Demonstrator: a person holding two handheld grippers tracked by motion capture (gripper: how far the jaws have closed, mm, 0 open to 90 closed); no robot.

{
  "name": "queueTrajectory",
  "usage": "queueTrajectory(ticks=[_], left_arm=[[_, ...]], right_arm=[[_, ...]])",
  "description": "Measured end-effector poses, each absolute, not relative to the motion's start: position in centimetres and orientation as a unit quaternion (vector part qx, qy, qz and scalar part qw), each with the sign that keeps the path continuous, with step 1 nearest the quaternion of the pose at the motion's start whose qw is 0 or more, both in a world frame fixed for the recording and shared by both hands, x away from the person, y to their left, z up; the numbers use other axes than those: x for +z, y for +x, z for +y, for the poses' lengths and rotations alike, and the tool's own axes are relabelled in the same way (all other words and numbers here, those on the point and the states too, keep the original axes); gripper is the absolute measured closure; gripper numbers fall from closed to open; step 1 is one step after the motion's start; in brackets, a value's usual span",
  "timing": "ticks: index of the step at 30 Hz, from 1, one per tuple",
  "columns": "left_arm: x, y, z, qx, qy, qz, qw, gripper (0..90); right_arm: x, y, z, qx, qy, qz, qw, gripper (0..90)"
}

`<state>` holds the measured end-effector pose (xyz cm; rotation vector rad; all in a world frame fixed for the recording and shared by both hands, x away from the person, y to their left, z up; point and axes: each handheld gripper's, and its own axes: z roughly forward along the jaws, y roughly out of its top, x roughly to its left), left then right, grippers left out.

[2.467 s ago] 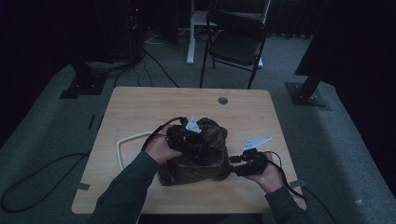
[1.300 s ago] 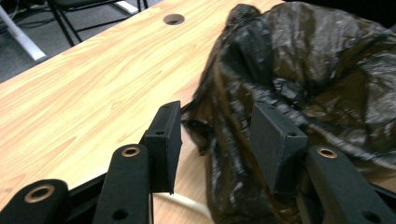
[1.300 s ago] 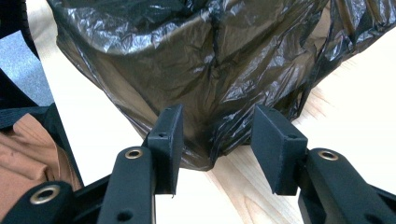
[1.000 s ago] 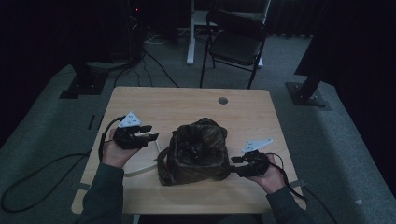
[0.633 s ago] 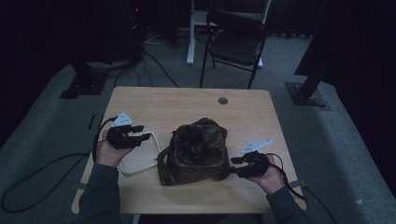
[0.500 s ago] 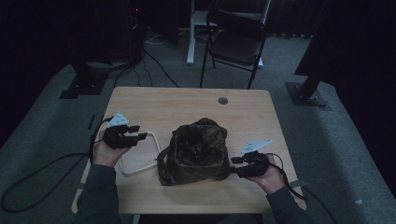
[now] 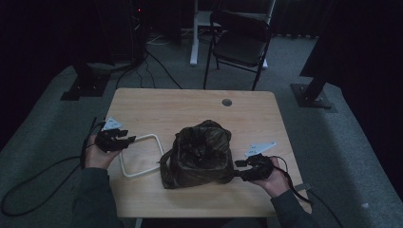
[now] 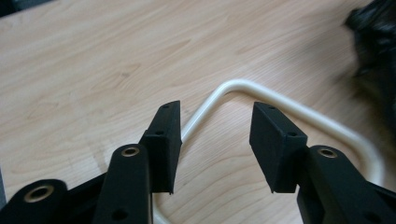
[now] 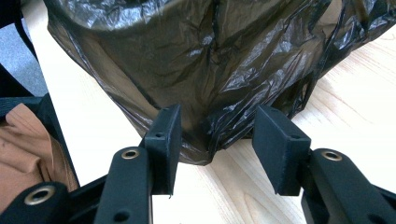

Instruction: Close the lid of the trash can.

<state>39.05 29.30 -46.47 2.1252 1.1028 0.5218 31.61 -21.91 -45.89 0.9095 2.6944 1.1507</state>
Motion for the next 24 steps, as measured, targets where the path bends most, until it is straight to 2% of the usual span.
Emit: queueTrajectory(ticks=[7, 24], left_arm=[[-48.9, 40.6, 30.2, 0.177, 0.822, 0.438, 0.318, 58.5], [-52.3, 42.1, 31.8, 0.163, 0.826, 0.471, 0.263, 58.0]], right_arm=[[-46.1, 31.6, -21.9, 0.374, 0.294, 0.879, 0.033, 51.3], [-46.7, 31.5, -21.6, 0.366, 0.293, 0.883, 0.029, 51.3]])
